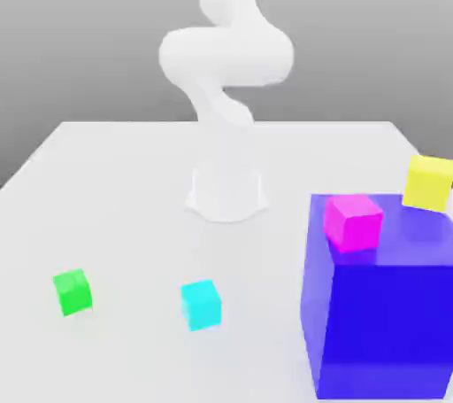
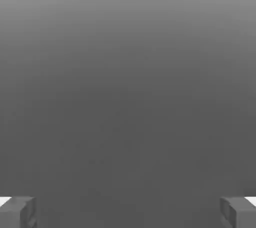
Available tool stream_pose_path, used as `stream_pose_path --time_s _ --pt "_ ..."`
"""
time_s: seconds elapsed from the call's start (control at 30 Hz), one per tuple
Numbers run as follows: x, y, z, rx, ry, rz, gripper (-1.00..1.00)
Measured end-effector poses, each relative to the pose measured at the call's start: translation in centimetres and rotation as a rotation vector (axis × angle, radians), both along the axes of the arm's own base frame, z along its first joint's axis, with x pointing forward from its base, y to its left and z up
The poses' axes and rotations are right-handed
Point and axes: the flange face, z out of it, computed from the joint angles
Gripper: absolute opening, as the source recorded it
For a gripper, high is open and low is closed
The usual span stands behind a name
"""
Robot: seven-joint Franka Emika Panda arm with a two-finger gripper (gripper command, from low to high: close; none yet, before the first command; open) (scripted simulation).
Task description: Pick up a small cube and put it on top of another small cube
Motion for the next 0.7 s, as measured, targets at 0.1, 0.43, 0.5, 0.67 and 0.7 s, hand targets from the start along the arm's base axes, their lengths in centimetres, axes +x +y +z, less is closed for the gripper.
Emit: stream_pose_path --time_s 0.1,0.43,0.5,0.67,0.7 --pt "3.1 -0.7 -7.1 0.091 0.103 -0.127 0.00" --pt "4.6 -2.8 -29.4 0.304 0.403 -0.572 0.00" --pt "3.5 -3.1 -33.6 0.334 0.458 -0.669 0.00" --pt "-1.0 -3.6 -42.9 0.387 0.589 -0.922 0.00" --pt "-2.2 -3.7 -44.5 0.394 0.613 -0.974 0.00"
